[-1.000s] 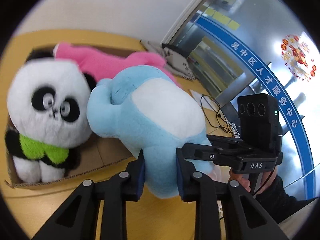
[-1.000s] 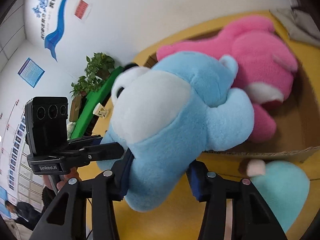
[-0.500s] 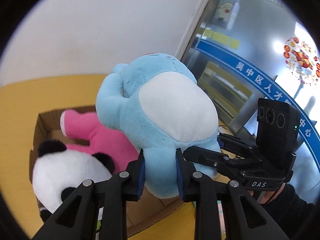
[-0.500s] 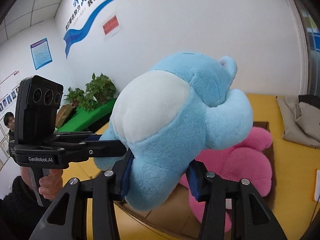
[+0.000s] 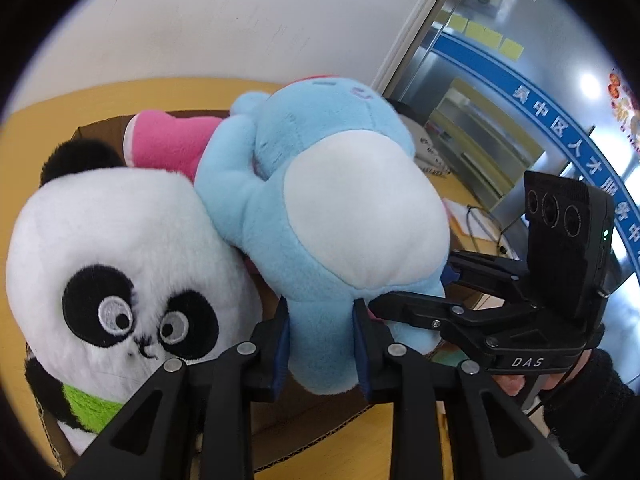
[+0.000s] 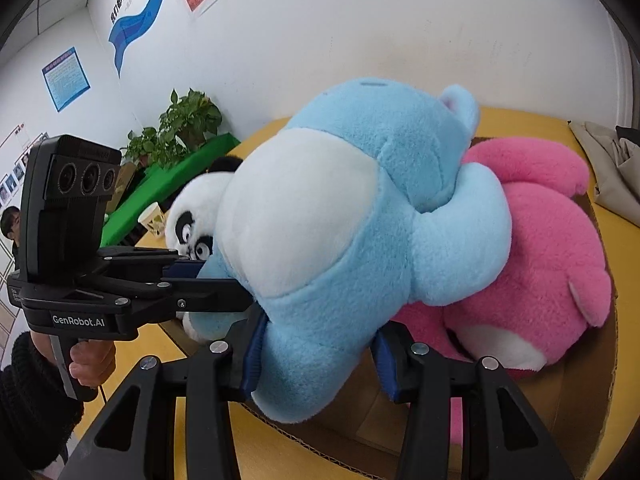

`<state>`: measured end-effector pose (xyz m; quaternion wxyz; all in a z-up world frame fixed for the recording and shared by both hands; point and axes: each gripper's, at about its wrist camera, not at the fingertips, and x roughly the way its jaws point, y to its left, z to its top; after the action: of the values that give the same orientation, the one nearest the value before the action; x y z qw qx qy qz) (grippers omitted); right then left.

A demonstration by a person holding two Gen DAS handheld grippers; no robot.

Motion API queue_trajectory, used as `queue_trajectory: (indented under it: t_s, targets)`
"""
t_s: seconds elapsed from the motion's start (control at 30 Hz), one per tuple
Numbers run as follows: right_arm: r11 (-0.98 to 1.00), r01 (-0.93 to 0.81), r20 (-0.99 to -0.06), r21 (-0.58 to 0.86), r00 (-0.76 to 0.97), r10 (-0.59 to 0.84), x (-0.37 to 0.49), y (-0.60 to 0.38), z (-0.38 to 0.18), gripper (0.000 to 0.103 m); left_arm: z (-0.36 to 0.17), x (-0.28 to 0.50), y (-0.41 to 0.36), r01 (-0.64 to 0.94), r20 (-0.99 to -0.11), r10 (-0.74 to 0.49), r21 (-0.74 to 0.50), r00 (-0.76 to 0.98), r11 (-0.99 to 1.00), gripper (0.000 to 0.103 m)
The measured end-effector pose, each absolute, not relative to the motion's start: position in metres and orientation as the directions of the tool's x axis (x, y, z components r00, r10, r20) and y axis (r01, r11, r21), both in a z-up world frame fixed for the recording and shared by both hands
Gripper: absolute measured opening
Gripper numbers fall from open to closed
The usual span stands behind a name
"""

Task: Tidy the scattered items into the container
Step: 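Lower the light-blue plush onto the pink bear, open both grippers, then move both grippers to the pig plush and close on it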

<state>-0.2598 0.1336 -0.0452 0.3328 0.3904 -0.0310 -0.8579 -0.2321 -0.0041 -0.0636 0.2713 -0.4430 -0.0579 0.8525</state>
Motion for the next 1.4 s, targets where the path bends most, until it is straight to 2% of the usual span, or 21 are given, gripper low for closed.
queue_trajectory:
  t_s: [0.1, 0.17, 0.2, 0.23, 0.27, 0.33, 0.43, 0.47, 0.5, 0.67, 0.8, 0.97, 1.4]
  targets:
    - [-0.783, 0.535, -0.683, 0.318, -0.444, -0.581, -0.263, 0.134, -0.055, 0.052, -0.069, -0.227, 0.0, -0.399, -0.751, 0.464, -0.288, -0.47, -0.87, 0.038]
    - [-0.79, 0.526, -0.7, 0.315, -0.433, -0.568, -0.262, 0.136, -0.059, 0.061, -0.069, -0.222, 0.0, -0.388, -0.758, 0.438, -0.263, -0.484, -0.883, 0.039]
    - [-0.798, 0.512, -0.712, 0.317, -0.427, -0.557, -0.262, 0.138, -0.06, 0.063, -0.069, -0.219, 0.0, -0.38, -0.762, 0.423, -0.25, -0.49, -0.891, 0.039]
    - [-0.803, 0.502, -0.718, 0.321, -0.424, -0.552, -0.262, 0.14, -0.061, 0.07, -0.068, -0.214, -0.001, -0.374, -0.765, 0.411, -0.238, -0.495, -0.896, 0.039]
    - [-0.809, 0.488, -0.723, 0.327, -0.422, -0.547, -0.261, 0.142, -0.061, 0.085, -0.067, -0.21, -0.003, -0.369, -0.768, 0.396, -0.224, -0.503, -0.902, 0.039]
    - [-0.822, 0.455, -0.725, 0.341, -0.429, -0.538, -0.258, 0.152, -0.058, 0.093, -0.06, -0.197, -0.008, -0.358, -0.762, 0.371, -0.196, -0.53, -0.913, 0.04]
    - [-0.839, 0.417, -0.721, 0.349, -0.452, -0.524, -0.245, 0.17, -0.045, 0.094, -0.045, -0.172, -0.016, -0.334, -0.735, 0.345, -0.17, -0.584, -0.927, 0.047]
    - [-0.846, 0.412, -0.719, 0.34, -0.466, -0.516, -0.239, 0.174, -0.04, 0.095, -0.04, -0.162, -0.018, -0.327, -0.721, 0.339, -0.163, -0.605, -0.931, 0.054]
    - [-0.86, 0.403, -0.718, 0.313, -0.492, -0.492, -0.228, 0.181, -0.031, 0.095, -0.034, -0.151, -0.019, -0.319, -0.706, 0.33, -0.155, -0.626, -0.935, 0.062]
    - [-0.907, 0.381, -0.696, 0.178, -0.602, -0.39, -0.168, 0.2, 0.0, 0.101, -0.005, -0.098, -0.017, -0.278, -0.633, 0.303, -0.143, -0.712, -0.95, 0.076]
    - [-0.939, 0.318, -0.68, 0.128, -0.661, -0.317, -0.126, 0.215, 0.013, 0.103, 0.006, -0.065, 0.001, -0.271, -0.599, 0.303, -0.146, -0.741, -0.952, 0.077]
    - [-0.968, 0.251, -0.685, -0.003, -0.706, -0.181, -0.072, 0.221, 0.011, 0.103, 0.002, -0.034, 0.035, -0.298, -0.604, 0.318, -0.136, -0.731, -0.945, 0.077]
    - [-0.97, 0.243, -0.703, -0.002, -0.69, -0.172, -0.011, 0.231, 0.001, 0.103, -0.003, -0.003, 0.076, -0.368, -0.632, 0.386, -0.167, -0.672, -0.915, 0.077]
